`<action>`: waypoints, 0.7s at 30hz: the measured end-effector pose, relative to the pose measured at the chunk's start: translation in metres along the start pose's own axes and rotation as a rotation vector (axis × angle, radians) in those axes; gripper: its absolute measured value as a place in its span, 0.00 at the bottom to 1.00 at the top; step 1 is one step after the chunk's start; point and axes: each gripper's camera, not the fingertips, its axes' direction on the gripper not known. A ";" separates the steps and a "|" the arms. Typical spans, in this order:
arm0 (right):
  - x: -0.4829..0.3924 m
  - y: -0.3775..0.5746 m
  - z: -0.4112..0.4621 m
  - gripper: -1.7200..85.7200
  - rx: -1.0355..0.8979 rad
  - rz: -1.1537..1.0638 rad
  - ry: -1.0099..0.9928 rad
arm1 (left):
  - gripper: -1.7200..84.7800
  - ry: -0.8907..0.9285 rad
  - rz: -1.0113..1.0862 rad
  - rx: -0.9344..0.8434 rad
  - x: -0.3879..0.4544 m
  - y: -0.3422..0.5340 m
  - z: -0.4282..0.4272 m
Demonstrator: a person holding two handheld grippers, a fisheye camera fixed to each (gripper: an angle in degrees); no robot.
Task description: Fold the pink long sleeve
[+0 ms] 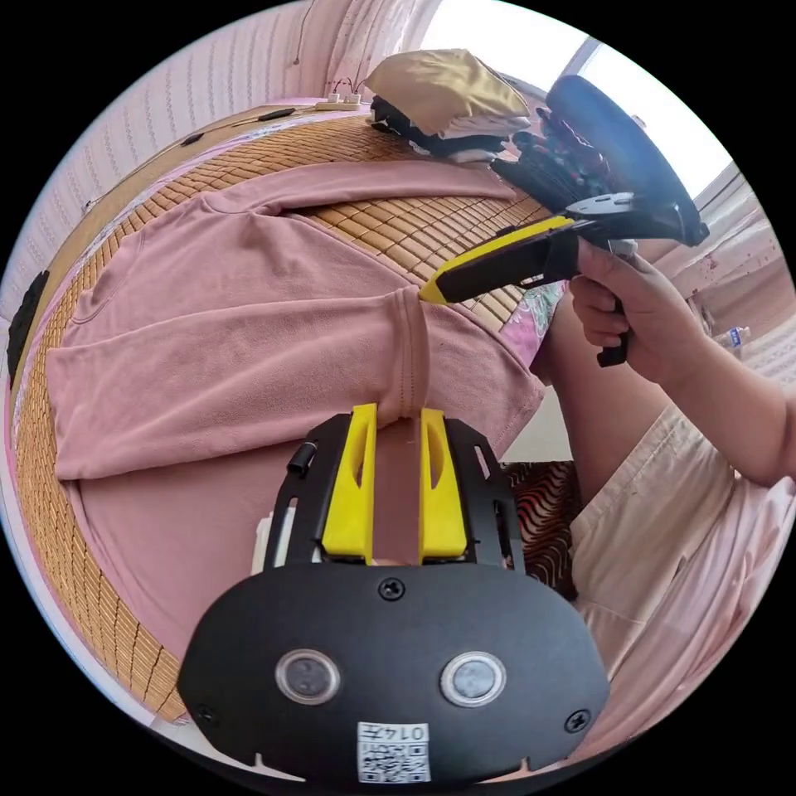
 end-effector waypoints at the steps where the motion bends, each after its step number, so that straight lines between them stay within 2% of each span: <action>1: -0.003 0.002 0.000 0.02 0.009 -0.025 0.003 | 0.08 -0.022 0.026 -0.032 0.003 -0.003 0.002; 5: -0.007 0.012 0.007 0.02 0.019 -0.085 0.014 | 0.08 -0.034 0.052 -0.055 0.014 -0.008 0.008; 7: -0.002 0.016 0.023 0.02 -0.061 -0.081 0.017 | 0.10 -0.016 0.026 -0.119 0.017 -0.014 0.039; 11: 0.009 0.031 0.012 0.02 -0.018 -0.062 0.013 | 0.11 -0.084 0.056 -0.097 0.033 -0.021 0.056; 14: 0.016 0.045 -0.004 0.02 0.056 -0.040 0.089 | 0.14 -0.132 0.120 -0.122 0.052 -0.026 0.068; 17: 0.016 0.054 -0.018 0.02 0.194 -0.100 -0.038 | 0.14 -0.194 0.136 -0.125 0.065 -0.032 0.075; 19: 0.012 0.049 -0.002 0.02 0.109 -0.170 -0.105 | 0.13 -0.138 0.108 -0.110 0.063 -0.037 0.077; 21: 0.012 0.048 0.015 0.01 0.011 -0.181 -0.015 | 0.13 -0.084 0.076 -0.104 0.059 -0.041 0.079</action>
